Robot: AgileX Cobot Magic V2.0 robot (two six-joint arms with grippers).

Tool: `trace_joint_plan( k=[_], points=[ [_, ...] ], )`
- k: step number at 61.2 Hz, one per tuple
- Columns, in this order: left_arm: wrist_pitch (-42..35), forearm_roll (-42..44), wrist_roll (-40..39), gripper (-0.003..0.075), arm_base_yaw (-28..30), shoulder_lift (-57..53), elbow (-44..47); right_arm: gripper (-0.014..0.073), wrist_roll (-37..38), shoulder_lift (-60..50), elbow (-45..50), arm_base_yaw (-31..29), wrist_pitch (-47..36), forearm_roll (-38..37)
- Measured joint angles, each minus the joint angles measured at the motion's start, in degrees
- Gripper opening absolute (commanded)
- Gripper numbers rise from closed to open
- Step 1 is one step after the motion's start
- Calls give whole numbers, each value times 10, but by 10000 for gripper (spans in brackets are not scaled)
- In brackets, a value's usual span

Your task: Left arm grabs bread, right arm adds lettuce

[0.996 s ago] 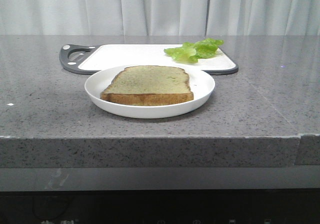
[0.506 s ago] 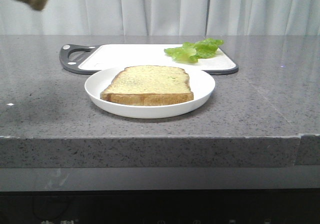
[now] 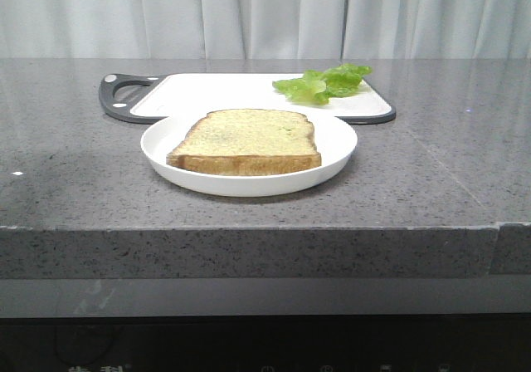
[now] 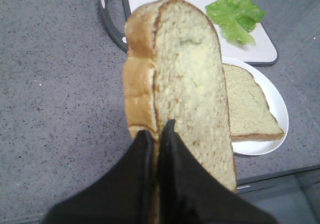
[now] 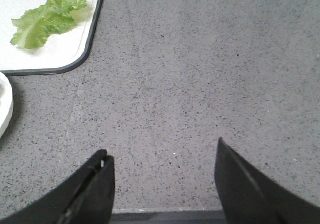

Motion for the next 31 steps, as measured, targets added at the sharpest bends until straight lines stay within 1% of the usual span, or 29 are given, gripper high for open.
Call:
trace_joint_plan(
  k=[9, 16, 31],
  points=[
    [0, 1, 0, -20, 0, 0, 1, 459, -30, 83, -63, 7, 36, 39],
    [0, 1, 0, -20, 0, 0, 1, 459, -63, 167, -126, 18, 69, 91],
    [0, 2, 0, -20, 0, 0, 1, 459, -112, 349, -231, 27, 66, 178]
  ],
)
